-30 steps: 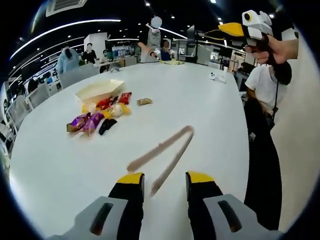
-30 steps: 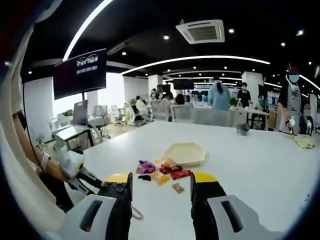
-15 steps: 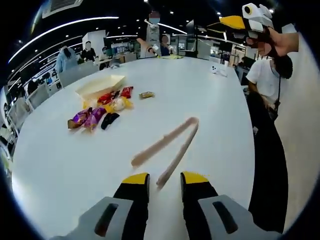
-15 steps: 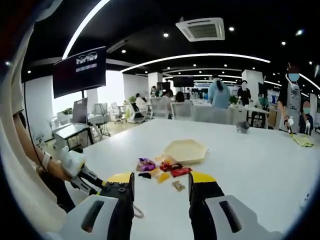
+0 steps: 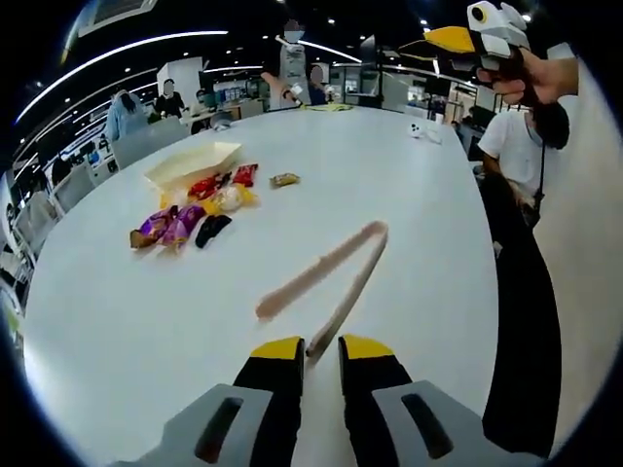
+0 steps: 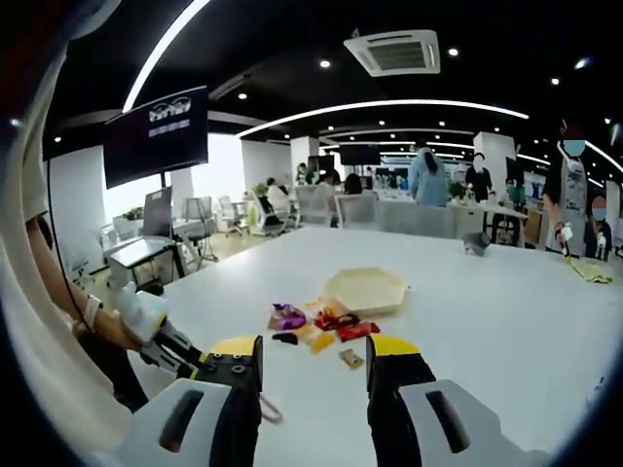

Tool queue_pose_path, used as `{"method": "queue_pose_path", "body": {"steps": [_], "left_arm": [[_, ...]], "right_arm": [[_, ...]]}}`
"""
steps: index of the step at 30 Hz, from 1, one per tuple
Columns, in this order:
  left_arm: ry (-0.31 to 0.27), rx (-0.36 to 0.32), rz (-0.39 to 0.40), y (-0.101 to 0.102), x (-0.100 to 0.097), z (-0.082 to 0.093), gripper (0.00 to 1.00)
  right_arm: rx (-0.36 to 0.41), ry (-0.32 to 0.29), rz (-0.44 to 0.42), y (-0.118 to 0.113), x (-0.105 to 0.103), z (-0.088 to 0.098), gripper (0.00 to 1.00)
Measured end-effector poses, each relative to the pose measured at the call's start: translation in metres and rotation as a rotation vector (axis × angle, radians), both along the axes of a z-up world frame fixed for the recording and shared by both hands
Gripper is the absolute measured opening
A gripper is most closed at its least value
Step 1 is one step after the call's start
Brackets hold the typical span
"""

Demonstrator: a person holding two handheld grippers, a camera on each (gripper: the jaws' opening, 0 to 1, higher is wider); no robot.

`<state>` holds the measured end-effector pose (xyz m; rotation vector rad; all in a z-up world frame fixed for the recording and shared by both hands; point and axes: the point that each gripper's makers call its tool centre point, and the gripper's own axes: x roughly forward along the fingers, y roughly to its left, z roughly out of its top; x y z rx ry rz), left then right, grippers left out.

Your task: Place the target food into the container with the food tongs after gripping and lifting it, then release it inside without dropping or visibly crushing the food.

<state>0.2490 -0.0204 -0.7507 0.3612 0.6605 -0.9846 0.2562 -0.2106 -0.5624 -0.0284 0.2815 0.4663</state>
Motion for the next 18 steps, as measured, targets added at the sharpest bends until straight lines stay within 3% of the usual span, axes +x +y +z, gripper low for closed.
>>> {"method": "queue_pose_path", "body": {"steps": [18], "left_arm": [[-0.009, 0.003, -0.015, 0.0012, 0.0023, -0.0012, 0.04]], "right_arm": [[-0.002, 0.01, 0.011, 0.0039, -0.0003, -0.0013, 0.47]]}}
